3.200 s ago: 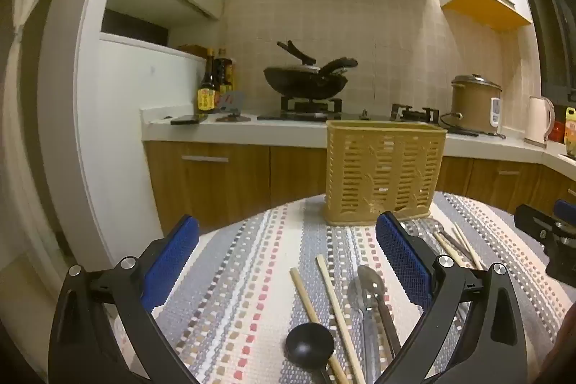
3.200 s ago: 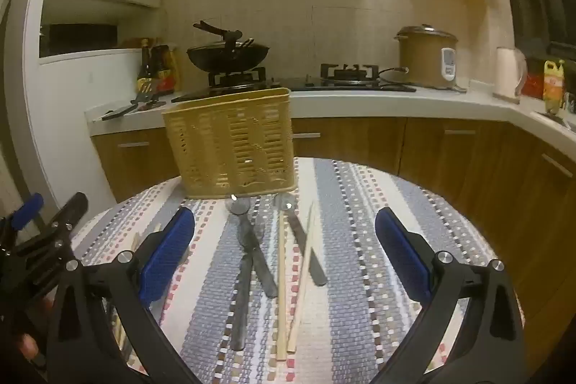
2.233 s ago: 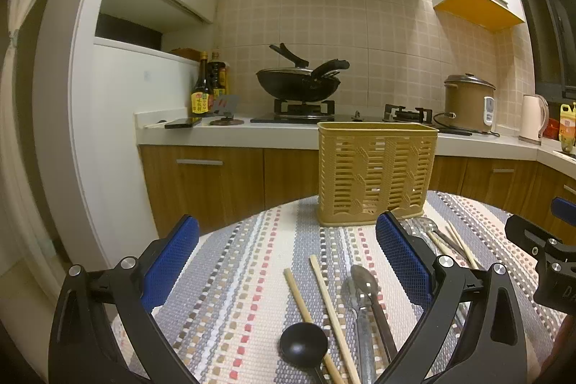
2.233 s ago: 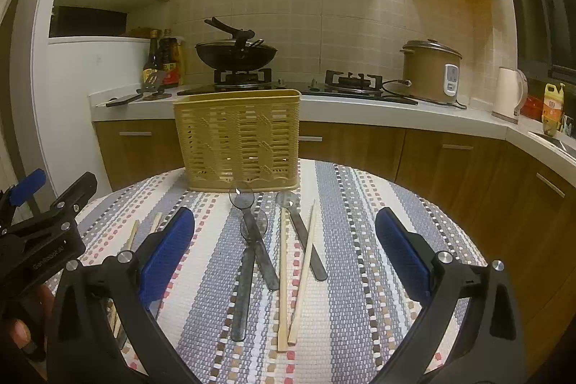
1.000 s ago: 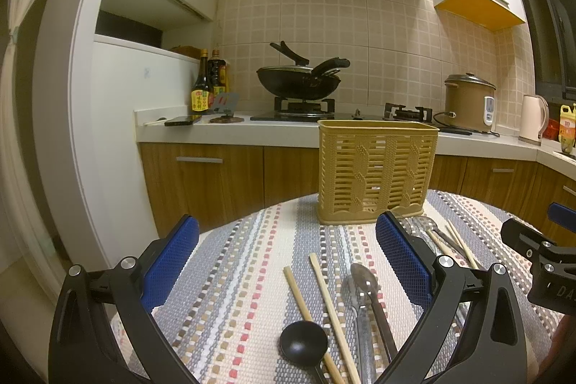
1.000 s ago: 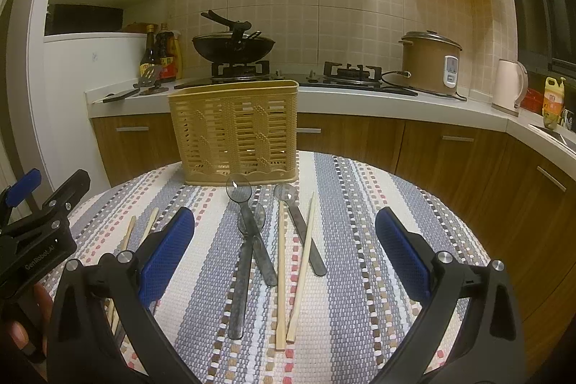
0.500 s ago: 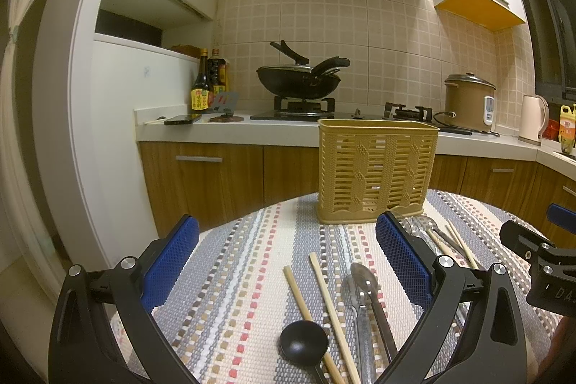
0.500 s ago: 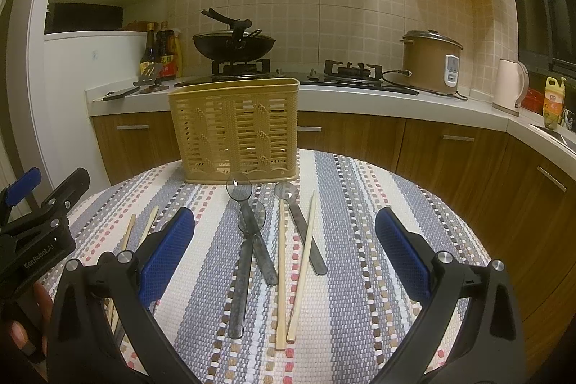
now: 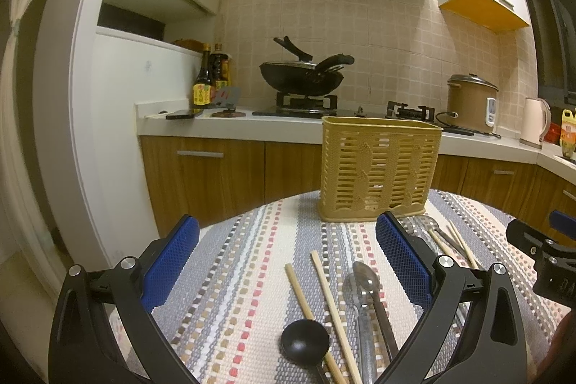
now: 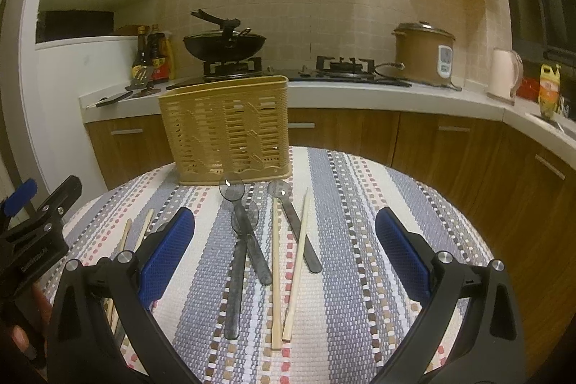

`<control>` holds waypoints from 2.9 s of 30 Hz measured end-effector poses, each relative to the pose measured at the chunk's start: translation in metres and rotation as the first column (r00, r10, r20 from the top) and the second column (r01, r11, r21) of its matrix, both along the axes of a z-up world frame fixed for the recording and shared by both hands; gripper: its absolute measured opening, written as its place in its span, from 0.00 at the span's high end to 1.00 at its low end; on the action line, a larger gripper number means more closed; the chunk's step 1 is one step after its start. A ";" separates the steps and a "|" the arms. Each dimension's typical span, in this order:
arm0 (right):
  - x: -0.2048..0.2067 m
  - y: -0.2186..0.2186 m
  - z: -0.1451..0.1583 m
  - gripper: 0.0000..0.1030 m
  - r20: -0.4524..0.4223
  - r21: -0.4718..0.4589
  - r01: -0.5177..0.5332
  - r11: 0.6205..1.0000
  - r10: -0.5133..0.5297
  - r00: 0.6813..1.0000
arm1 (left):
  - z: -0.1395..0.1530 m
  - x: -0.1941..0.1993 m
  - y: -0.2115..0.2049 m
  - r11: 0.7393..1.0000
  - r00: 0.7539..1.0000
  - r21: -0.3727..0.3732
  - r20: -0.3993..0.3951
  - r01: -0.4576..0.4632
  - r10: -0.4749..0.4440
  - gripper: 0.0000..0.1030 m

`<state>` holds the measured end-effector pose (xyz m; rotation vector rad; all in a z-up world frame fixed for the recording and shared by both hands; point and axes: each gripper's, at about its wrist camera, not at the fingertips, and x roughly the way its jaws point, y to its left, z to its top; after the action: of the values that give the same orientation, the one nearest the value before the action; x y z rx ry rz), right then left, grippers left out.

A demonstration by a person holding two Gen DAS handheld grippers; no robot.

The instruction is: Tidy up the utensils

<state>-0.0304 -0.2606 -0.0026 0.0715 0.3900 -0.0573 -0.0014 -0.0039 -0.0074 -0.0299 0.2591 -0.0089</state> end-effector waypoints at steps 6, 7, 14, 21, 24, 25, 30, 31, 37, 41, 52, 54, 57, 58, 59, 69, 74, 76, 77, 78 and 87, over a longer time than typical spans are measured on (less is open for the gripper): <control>0.016 -0.008 -0.003 0.07 -0.090 0.011 -0.030 0.999 0.031 0.996 | -0.001 0.005 -0.002 1.000 0.999 0.003 -0.033 0.030 -0.030 0.07; 0.019 -0.008 -0.003 0.08 -0.104 0.011 -0.037 0.999 0.038 0.994 | 0.000 0.006 -0.001 0.999 0.998 0.001 -0.045 0.035 -0.035 0.07; 0.059 -0.019 0.000 0.26 -0.264 0.027 -0.125 0.992 0.128 0.956 | -0.005 0.043 0.008 0.987 0.944 -0.050 -0.288 0.154 -0.162 0.28; 0.117 -0.030 0.000 0.38 -0.391 0.113 -0.202 0.973 0.231 0.891 | -0.010 0.095 0.019 0.942 0.787 -0.185 -0.517 0.281 -0.337 0.38; 0.137 -0.027 0.000 0.41 -0.426 0.102 -0.209 0.973 0.233 0.874 | -0.006 0.113 0.015 0.907 0.739 -0.287 -0.528 0.308 -0.418 0.38; 0.143 -0.027 0.000 0.41 -0.443 0.102 -0.205 0.974 0.229 0.867 | -0.004 0.119 0.009 0.897 0.725 -0.306 -0.531 0.318 -0.438 0.38; 0.186 -0.039 -0.011 0.54 -0.554 0.205 -0.227 0.952 0.304 0.775 | -0.002 0.153 -0.036 0.879 0.668 -0.340 -0.572 0.334 -0.476 0.38; 0.192 -0.039 -0.014 0.60 -0.567 0.219 -0.247 0.944 0.329 0.755 | -0.001 0.157 -0.042 0.878 0.664 -0.344 -0.576 0.332 -0.477 0.38; 0.211 -0.027 -0.028 0.67 -0.617 0.164 -0.319 0.934 0.349 0.705 | -0.003 0.188 -0.066 0.854 0.627 -0.434 -0.590 0.286 -0.509 0.38; 0.211 -0.018 -0.038 0.79 -0.620 0.130 -0.343 0.930 0.347 0.704 | -0.011 0.201 -0.083 0.866 0.617 -0.425 -0.616 0.263 -0.490 0.38; 0.176 -0.032 -0.048 0.90 -0.586 0.129 -0.350 0.928 0.356 0.728 | -0.035 0.218 -0.125 0.927 0.638 -0.323 -0.678 0.189 -0.366 0.40; 0.171 -0.034 -0.049 0.90 -0.580 0.143 -0.346 0.927 0.361 0.730 | -0.042 0.217 -0.134 0.940 0.634 -0.294 -0.696 0.175 -0.336 0.48; 0.165 -0.032 -0.050 0.90 -0.582 0.147 -0.345 0.927 0.363 0.728 | -0.044 0.218 -0.145 0.961 0.652 -0.227 -0.707 0.157 -0.273 0.60; 0.164 -0.031 -0.050 0.90 -0.583 0.149 -0.343 0.927 0.363 0.727 | -0.044 0.219 -0.148 0.967 0.658 -0.204 -0.710 0.150 -0.252 0.69; 0.162 -0.032 -0.050 0.90 -0.586 0.155 -0.339 0.928 0.363 0.725 | -0.045 0.220 -0.149 0.969 0.658 -0.199 -0.712 0.147 -0.245 0.69; 0.136 -0.064 -0.036 0.90 -0.581 0.298 -0.303 0.905 0.424 0.695 | -0.033 0.187 -0.130 0.918 0.620 -0.318 -0.678 0.239 -0.396 0.71; 0.139 -0.071 -0.026 0.90 -0.548 0.384 -0.292 0.876 0.471 0.691 | -0.022 0.177 -0.102 0.906 0.619 -0.338 -0.662 0.257 -0.422 0.71; 0.143 -0.066 -0.028 0.90 -0.572 0.355 -0.266 0.896 0.433 0.696 | -0.021 0.175 -0.092 0.903 0.614 -0.342 -0.663 0.261 -0.429 0.71; 0.145 -0.063 -0.029 0.90 -0.587 0.315 -0.255 0.914 0.399 0.704 | -0.020 0.173 -0.089 0.903 0.613 -0.341 -0.664 0.262 -0.429 0.71; 0.147 -0.057 -0.032 0.90 -0.608 0.280 -0.245 0.928 0.369 0.703 | -0.020 0.173 -0.085 0.900 0.607 -0.345 -0.665 0.267 -0.435 0.71; 0.159 -0.052 -0.035 0.85 -0.695 0.232 -0.179 0.956 0.292 0.658 | -0.022 0.153 -0.066 0.875 0.588 -0.366 -0.648 0.318 -0.485 0.71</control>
<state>0.1283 -0.3130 -0.0378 0.1409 1.2108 0.2161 0.1518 -0.0702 -0.0295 -0.1925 1.0782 -0.5034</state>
